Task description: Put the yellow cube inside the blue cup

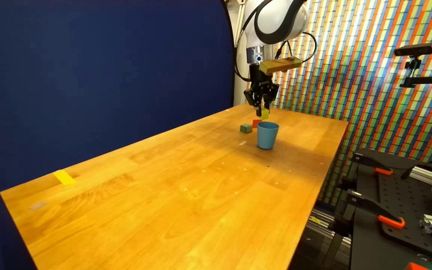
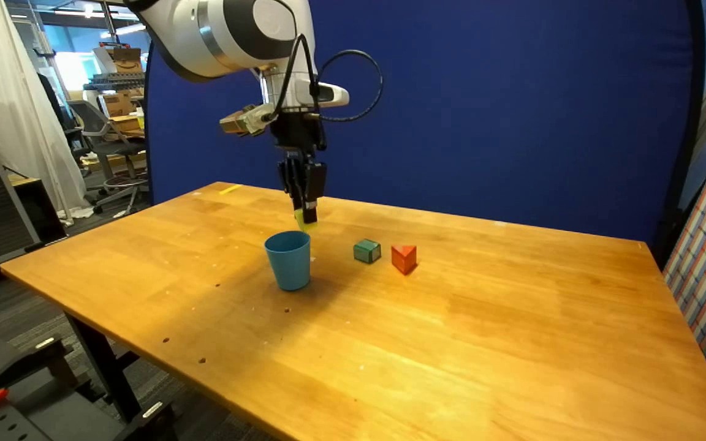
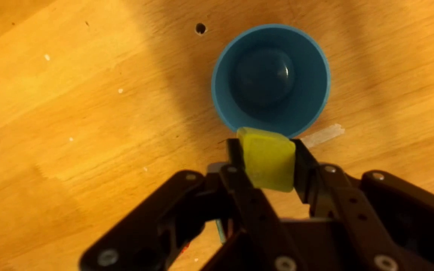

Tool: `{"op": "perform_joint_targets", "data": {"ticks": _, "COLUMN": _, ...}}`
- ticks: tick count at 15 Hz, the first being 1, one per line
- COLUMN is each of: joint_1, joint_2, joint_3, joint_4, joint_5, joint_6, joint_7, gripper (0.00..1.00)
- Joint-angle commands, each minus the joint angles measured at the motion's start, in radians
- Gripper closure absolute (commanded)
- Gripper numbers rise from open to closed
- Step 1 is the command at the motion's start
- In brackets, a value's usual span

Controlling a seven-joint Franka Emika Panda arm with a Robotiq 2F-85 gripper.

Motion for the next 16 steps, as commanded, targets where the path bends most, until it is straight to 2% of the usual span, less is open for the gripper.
{"op": "perform_joint_targets", "data": {"ticks": 1, "joint_1": 0.003, "joint_2": -0.049, "joint_3": 0.006, "joint_4": -0.033, "joint_5": 0.016, "joint_6": -0.025, "joint_7": 0.043, "gripper": 0.83}}
{"op": "perform_joint_targets", "data": {"ticks": 7, "joint_1": -0.009, "joint_2": -0.077, "joint_3": 0.012, "joint_4": -0.093, "joint_5": 0.065, "joint_6": -0.037, "joint_7": 0.062, "gripper": 0.83}}
{"op": "perform_joint_targets", "data": {"ticks": 9, "joint_1": -0.009, "joint_2": -0.073, "joint_3": 0.015, "joint_4": -0.098, "joint_5": 0.089, "joint_6": -0.029, "joint_7": 0.056, "gripper": 0.40}}
{"op": "perform_joint_targets", "data": {"ticks": 11, "joint_1": -0.015, "joint_2": -0.064, "joint_3": 0.023, "joint_4": -0.092, "joint_5": 0.116, "joint_6": -0.037, "joint_7": 0.024, "gripper": 0.37}}
{"op": "perform_joint_targets", "data": {"ticks": 12, "joint_1": -0.005, "joint_2": -0.033, "joint_3": 0.011, "joint_4": -0.078, "joint_5": 0.081, "joint_6": -0.019, "joint_7": 0.051, "gripper": 0.56}}
{"op": "perform_joint_targets", "data": {"ticks": 14, "joint_1": -0.005, "joint_2": -0.033, "joint_3": 0.014, "joint_4": -0.080, "joint_5": 0.089, "joint_6": -0.019, "joint_7": 0.051, "gripper": 0.40}}
{"op": "perform_joint_targets", "data": {"ticks": 16, "joint_1": -0.004, "joint_2": -0.033, "joint_3": 0.015, "joint_4": -0.081, "joint_5": 0.090, "joint_6": -0.019, "joint_7": 0.051, "gripper": 0.37}}
